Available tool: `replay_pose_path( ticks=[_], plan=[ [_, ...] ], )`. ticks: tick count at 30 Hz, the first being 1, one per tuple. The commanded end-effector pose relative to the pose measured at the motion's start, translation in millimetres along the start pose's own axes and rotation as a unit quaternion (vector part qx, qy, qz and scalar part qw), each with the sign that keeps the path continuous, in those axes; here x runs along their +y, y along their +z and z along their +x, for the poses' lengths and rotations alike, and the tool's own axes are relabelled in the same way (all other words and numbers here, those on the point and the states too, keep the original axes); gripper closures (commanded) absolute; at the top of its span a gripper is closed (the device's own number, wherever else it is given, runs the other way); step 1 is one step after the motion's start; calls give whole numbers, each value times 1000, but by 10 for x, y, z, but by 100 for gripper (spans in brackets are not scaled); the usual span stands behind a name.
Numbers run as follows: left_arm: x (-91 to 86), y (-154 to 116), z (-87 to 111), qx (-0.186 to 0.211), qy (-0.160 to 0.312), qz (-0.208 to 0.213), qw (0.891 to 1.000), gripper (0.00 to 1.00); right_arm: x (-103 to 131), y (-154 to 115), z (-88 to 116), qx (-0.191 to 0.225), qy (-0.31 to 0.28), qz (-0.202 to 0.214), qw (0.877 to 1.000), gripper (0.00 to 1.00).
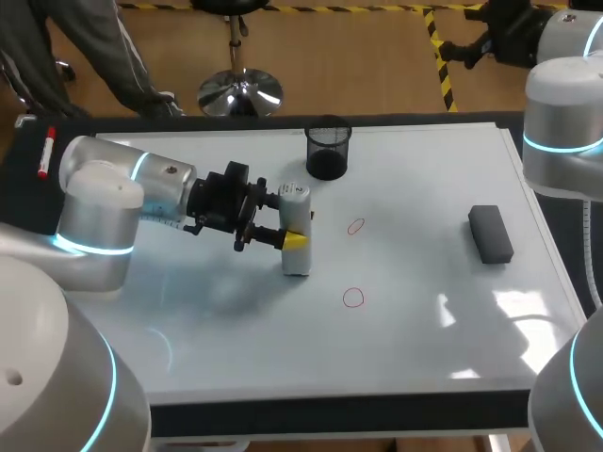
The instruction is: Pick up the inspection probe, press it on each red-marked spot on the whiteboard one by one, put down the probe, pick up the eraser, and wipe off all the red marks.
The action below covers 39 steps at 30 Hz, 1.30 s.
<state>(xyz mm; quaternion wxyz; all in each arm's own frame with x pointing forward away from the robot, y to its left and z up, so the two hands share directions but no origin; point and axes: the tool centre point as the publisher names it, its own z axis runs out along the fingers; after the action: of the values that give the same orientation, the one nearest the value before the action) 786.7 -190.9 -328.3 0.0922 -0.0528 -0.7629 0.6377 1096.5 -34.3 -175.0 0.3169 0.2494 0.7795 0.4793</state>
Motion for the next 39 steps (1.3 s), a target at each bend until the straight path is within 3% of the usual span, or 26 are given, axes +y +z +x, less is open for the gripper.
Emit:
replay_pose_path(
  ticks=[1,4,7,14,18,26,30,34,39],
  plan=[
    [96,16,7,0,0,1,1000,100,122,-215,8,9,-14,43,999,0],
    [96,16,7,0,0,1,1000,100,158,-298,32,0,-25,73,997,0],
    [96,16,7,0,0,1,1000,100,175,-354,69,-54,-52,126,989,0],
    [96,16,7,0,0,1,1000,100,214,-476,169,-58,-47,192,979,0],
    [96,16,7,0,0,1,1000,100,218,-544,181,-52,-20,252,966,0],
    [96,16,7,0,0,1,1000,100,175,-698,137,-67,-5,320,945,0],
    [96,16,7,0,0,1,1000,100,131,-781,125,-56,20,345,937,0],
    [96,16,7,0,0,1,1000,100,114,-884,106,-8,74,352,933,0],
    [96,16,7,0,0,1,1000,100,112,-1027,81,38,88,348,932,0]
  ],
)
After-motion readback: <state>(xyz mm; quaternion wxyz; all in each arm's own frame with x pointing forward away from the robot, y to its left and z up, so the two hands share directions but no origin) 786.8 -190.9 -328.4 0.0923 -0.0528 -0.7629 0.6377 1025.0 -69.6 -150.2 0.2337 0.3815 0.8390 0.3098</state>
